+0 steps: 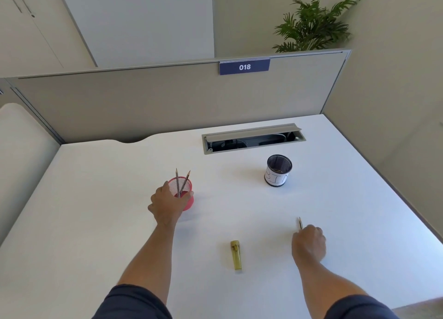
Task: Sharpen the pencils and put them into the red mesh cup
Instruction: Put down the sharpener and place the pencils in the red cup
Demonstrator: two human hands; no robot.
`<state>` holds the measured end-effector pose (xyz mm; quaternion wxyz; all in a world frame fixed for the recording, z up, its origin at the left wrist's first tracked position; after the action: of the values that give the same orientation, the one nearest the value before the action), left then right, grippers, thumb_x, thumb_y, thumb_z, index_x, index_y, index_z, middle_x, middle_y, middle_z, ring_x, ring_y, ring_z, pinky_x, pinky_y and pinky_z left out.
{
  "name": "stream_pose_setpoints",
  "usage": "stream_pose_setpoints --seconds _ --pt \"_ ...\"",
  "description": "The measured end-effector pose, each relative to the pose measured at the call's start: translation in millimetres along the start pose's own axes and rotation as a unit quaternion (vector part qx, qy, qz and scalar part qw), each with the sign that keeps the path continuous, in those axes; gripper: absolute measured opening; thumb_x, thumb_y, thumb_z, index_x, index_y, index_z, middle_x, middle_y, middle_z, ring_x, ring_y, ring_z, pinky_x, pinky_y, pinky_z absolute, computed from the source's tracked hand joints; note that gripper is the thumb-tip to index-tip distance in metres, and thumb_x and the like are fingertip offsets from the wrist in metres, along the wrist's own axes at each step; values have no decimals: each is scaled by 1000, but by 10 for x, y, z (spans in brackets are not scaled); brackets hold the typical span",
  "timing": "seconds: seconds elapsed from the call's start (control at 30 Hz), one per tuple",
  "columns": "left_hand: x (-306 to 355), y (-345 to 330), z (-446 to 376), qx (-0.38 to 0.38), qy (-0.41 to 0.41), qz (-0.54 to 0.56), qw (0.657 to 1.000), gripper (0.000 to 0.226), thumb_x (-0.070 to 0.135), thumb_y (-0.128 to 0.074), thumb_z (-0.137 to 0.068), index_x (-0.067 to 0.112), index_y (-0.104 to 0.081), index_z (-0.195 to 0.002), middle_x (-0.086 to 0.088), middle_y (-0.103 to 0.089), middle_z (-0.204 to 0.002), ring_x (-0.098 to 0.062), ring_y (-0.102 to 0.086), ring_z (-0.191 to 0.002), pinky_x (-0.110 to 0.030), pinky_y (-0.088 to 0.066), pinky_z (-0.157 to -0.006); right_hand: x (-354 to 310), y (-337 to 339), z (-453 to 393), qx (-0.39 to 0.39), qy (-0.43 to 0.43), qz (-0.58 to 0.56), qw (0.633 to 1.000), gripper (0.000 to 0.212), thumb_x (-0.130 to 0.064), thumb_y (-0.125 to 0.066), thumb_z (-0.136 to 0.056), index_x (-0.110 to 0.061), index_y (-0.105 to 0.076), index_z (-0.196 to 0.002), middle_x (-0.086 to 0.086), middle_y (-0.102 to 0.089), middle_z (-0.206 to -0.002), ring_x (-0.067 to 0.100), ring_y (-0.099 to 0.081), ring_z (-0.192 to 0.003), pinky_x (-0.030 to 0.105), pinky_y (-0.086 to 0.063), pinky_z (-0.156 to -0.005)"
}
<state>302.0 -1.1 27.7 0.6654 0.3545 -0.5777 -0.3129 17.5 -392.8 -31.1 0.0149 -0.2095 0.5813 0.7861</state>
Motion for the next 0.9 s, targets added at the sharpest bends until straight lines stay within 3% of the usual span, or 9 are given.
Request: stream_pose_setpoints --seconds 0.13,0.27,0.47,0.53,0.67,0.8,0.9 --pt "5 8 -7 -10 0 -3 1000 94 67 -78 -69 15 -51 -142 -10 -60 -135 -35 -52 -127 -50 -39 -100 -168 -84 25 -8 16 -18 1000 19 -5 -56 -90 -3 -69 -104 15 -62 -110 34 -57 -107 41 -53 -87" --pt "11 33 -20 -14 1 -11 1000 91 68 -78 -68 16 -54 -139 -9 -62 -130 -35 -53 -125 -49 -40 -98 -694 -181 73 -37 44 -172 983 14 -7 -57 -96 -5 -67 -106 16 -67 -112 37 -61 -109 39 -46 -84" --pt "26 28 -20 -25 12 -20 999 88 68 -78 -67 17 -55 -134 -7 -62 -126 -34 -54 -121 -48 -40 -96 -2019 -72 484 -85 143 -437 884 15 -15 -61 -99 -12 -61 -113 8 -72 -102 26 -68 -94 34 -52 -79" --pt "18 20 -24 -31 17 -19 999 87 67 -78 -68 18 -54 -135 -7 -62 -128 -34 -53 -123 -49 -40 -98 -2403 -68 674 -121 194 -459 859 14 -15 -62 -98 -14 -60 -112 6 -73 -98 24 -72 -87 37 -59 -79" --pt "11 6 -14 -38 27 -13 999 88 67 -76 -68 20 -51 -138 -7 -61 -130 -34 -52 -125 -48 -38 -100 -2869 -108 985 -166 263 -461 831 7 -14 -61 -98 -14 -58 -105 2 -75 -87 9 -74 -73 27 -61 -73" --pt "4 2 3 -42 33 -6 999 89 68 -75 -69 21 -49 -139 -7 -60 -132 -34 -51 -127 -49 -37 -102 -3037 -223 1127 -192 269 -455 827 6 -12 -60 -98 -12 -59 -104 3 -75 -88 4 -73 -71 16 -59 -65" --pt "13 17 16 -42 33 3 999 87 67 -75 -69 21 -50 -138 -6 -61 -130 -33 -51 -126 -49 -37 -102 -3080 -350 1182 -205 268 -422 842 6 -11 -59 -98 -12 -60 -104 0 -74 -87 4 -72 -72 25 -62 -75"
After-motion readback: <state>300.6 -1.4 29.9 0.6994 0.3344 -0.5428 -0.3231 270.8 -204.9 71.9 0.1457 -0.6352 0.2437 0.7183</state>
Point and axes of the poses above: each hand's wrist, its own z-axis away from the middle knuckle, its own y-axis out of the back of the hand, x = y × z, the point moved 9 cm from there along -z, towards the middle knuckle
